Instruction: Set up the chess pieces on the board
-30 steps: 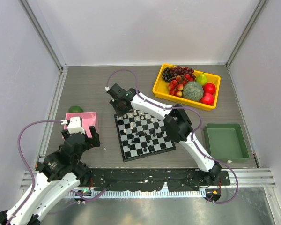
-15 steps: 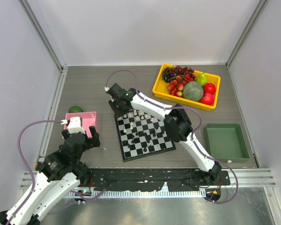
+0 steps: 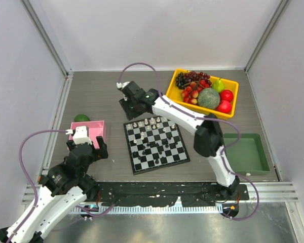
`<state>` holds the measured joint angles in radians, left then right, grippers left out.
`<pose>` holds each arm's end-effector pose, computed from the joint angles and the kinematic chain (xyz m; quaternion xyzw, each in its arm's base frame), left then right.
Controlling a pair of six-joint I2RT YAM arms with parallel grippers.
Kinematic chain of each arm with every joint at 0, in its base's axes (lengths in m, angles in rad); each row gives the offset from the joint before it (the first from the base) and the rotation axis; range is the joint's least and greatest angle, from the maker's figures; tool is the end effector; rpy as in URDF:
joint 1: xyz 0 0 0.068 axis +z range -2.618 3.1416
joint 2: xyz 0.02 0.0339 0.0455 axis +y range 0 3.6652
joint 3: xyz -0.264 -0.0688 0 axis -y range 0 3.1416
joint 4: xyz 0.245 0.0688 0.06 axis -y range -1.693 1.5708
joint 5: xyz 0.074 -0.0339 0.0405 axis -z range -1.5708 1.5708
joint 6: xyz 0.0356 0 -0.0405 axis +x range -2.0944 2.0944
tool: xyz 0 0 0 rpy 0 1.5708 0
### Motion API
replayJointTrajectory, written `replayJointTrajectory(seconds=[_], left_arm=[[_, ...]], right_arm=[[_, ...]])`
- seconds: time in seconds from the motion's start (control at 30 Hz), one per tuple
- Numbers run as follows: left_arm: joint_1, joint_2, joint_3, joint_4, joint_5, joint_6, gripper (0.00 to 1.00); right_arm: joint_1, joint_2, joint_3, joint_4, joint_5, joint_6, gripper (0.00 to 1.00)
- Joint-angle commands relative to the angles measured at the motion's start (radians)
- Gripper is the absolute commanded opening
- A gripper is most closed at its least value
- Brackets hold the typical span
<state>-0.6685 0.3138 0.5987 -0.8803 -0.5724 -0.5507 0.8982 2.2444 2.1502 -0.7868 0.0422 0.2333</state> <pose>0.0694 -0.0302 0.2631 -0.0822 0.8538 -0.0529 0.5113 0.3152 0.3933 0.2720 -0.3003 0.8917 0.1644 0.2960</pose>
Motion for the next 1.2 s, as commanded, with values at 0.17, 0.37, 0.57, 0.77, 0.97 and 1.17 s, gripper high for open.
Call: replayJointTrajectory(seconds=[0.17,0.37,0.57,0.77,0.97,1.17], left_arm=[[-0.003,-0.004,0.0,0.037,-0.012,-0.011,0.99],[-0.003,0.01,0.0,0.041,-0.011,-0.011,0.99],[-0.002,0.007,-0.002,0.038,-0.018,-0.014,0.99],[-0.002,0.018,-0.004,0.04,-0.023,-0.018,0.99],[-0.002,0.034,-0.004,0.037,-0.023,-0.022,0.99],[-0.002,0.044,-0.005,0.04,-0.024,-0.023,0.99]], right_arm=[[-0.134,-0.486,-0.623,0.172,0.101,0.078,0.46],[-0.268,-0.595,-0.849,0.239,0.062,0.092,0.45],[-0.317,-0.557,-0.872,0.245,0.036,0.069,0.41],[-0.334,-0.494,-0.866,0.265,-0.004,0.064,0.38],[-0.335,-0.454,-0.846,0.271,-0.005,0.057,0.34],[-0.343,-0.442,-0.845,0.273,-0.001,0.051,0.21]])
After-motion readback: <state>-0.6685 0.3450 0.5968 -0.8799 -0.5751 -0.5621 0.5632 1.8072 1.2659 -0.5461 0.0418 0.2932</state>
